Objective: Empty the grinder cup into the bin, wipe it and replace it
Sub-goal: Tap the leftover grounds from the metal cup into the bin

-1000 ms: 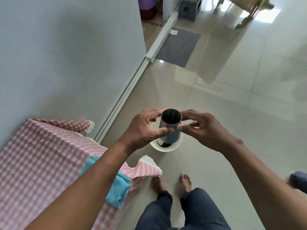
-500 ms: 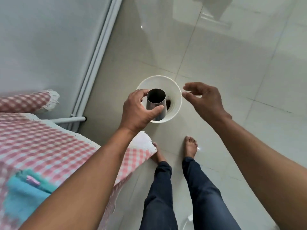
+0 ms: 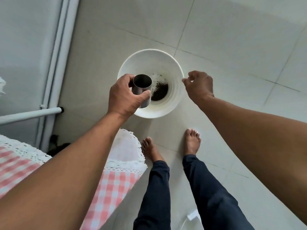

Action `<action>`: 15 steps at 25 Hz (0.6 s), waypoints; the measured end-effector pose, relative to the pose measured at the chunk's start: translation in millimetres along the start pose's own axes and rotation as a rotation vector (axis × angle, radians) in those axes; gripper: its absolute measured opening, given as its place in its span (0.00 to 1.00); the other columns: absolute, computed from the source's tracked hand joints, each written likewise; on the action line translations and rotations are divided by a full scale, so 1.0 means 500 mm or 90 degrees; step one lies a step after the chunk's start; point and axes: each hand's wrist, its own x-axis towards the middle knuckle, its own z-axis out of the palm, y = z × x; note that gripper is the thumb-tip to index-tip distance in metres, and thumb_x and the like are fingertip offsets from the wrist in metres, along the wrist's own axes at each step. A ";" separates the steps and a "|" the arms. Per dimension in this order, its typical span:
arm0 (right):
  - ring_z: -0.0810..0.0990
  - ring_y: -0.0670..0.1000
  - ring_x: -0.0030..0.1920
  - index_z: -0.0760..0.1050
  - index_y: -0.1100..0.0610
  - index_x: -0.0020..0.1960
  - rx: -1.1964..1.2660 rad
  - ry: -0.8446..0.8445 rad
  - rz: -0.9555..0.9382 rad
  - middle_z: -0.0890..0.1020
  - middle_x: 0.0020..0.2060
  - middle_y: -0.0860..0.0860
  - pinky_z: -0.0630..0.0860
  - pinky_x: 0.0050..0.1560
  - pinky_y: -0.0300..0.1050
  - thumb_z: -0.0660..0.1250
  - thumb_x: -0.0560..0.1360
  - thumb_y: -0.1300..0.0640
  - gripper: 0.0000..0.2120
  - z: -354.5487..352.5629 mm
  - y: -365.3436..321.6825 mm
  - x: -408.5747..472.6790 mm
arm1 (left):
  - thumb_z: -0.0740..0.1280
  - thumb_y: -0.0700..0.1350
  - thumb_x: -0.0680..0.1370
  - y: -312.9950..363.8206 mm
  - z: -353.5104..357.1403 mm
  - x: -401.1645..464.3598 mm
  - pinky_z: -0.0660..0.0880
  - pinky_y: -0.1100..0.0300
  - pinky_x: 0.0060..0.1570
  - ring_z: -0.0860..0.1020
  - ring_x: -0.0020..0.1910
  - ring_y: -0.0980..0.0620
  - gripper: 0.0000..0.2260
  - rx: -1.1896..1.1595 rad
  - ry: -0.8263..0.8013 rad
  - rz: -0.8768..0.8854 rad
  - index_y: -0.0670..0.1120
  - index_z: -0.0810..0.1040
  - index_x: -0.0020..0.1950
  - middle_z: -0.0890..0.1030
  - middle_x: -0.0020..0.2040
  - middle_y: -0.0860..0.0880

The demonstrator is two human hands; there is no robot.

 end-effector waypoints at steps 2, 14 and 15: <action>0.87 0.58 0.54 0.84 0.61 0.59 0.006 -0.005 0.040 0.88 0.53 0.57 0.83 0.60 0.51 0.74 0.78 0.53 0.14 0.030 0.011 0.026 | 0.77 0.55 0.67 -0.022 0.020 0.022 0.76 0.61 0.52 0.82 0.51 0.52 0.23 0.014 -0.004 -0.003 0.46 0.83 0.58 0.86 0.53 0.51; 0.87 0.56 0.47 0.85 0.55 0.48 0.030 0.055 0.129 0.88 0.45 0.53 0.83 0.50 0.46 0.72 0.78 0.53 0.06 0.013 0.062 0.064 | 0.76 0.58 0.66 -0.007 0.074 0.111 0.81 0.54 0.51 0.83 0.51 0.48 0.24 0.118 -0.090 -0.038 0.47 0.83 0.56 0.86 0.52 0.51; 0.86 0.56 0.48 0.85 0.55 0.48 0.033 0.066 0.134 0.88 0.45 0.53 0.83 0.51 0.46 0.72 0.78 0.53 0.06 0.008 0.066 0.066 | 0.77 0.57 0.66 0.001 0.078 0.122 0.80 0.55 0.50 0.83 0.51 0.48 0.23 0.132 -0.100 -0.038 0.47 0.83 0.56 0.86 0.52 0.51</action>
